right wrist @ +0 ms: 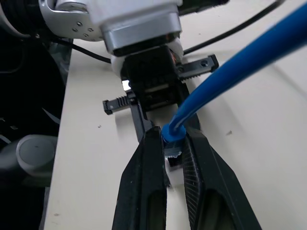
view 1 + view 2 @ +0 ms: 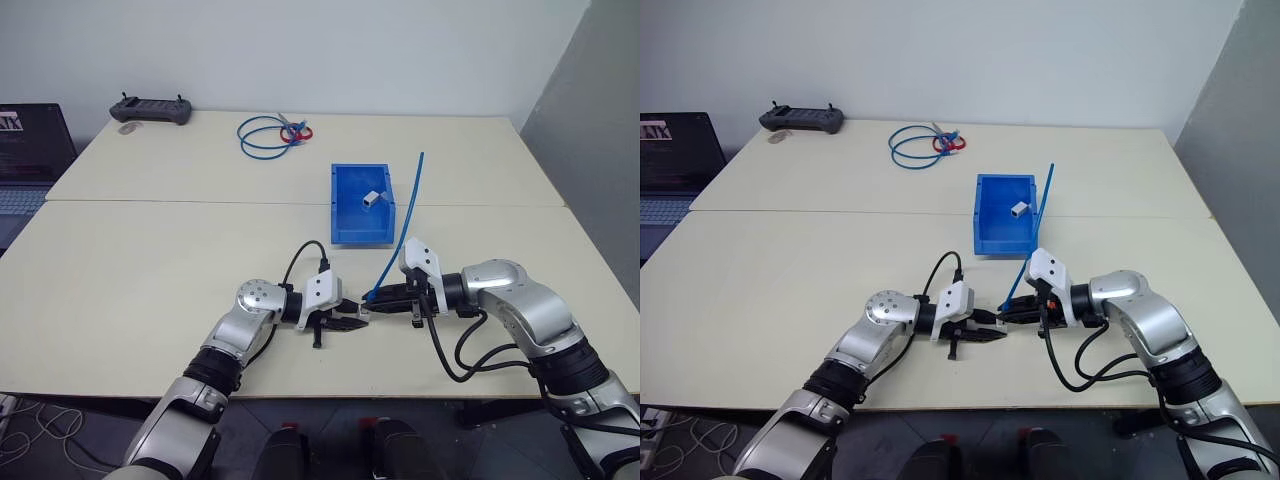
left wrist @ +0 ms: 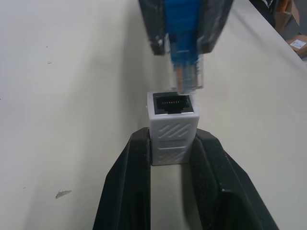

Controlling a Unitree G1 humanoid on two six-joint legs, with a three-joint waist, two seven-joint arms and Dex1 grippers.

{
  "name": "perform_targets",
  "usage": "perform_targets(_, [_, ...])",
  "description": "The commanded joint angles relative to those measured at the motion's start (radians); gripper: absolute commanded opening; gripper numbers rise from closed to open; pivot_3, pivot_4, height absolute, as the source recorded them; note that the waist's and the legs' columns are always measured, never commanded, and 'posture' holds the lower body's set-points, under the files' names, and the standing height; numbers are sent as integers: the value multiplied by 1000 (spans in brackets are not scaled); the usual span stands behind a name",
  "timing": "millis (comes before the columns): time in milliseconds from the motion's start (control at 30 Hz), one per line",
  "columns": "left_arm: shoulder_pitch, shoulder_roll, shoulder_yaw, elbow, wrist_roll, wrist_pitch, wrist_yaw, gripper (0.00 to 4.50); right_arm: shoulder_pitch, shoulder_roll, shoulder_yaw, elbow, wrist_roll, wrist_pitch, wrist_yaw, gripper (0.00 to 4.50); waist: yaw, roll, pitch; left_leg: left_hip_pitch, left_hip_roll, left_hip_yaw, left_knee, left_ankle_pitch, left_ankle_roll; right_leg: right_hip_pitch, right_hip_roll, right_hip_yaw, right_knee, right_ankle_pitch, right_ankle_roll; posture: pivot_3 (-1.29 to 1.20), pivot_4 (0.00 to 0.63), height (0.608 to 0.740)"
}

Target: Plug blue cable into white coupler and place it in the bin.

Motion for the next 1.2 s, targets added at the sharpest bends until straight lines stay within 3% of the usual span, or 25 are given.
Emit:
perform_targets(33, [-7,7,1,10,9,-8,-3,801,8,-5,-1,-17,-25,-36,-11,190,0,0,0,0,0,0,0,0,0,0,0,0,0,0,0,0,150,740])
perform_targets(1200, [10,15,1,-15,11,-1,7,801,-6,5,95,78,-202,-208,-5,190,-2,0,0,4,1,1,0,0,0,2,1,0,0,0,0,0,150,740])
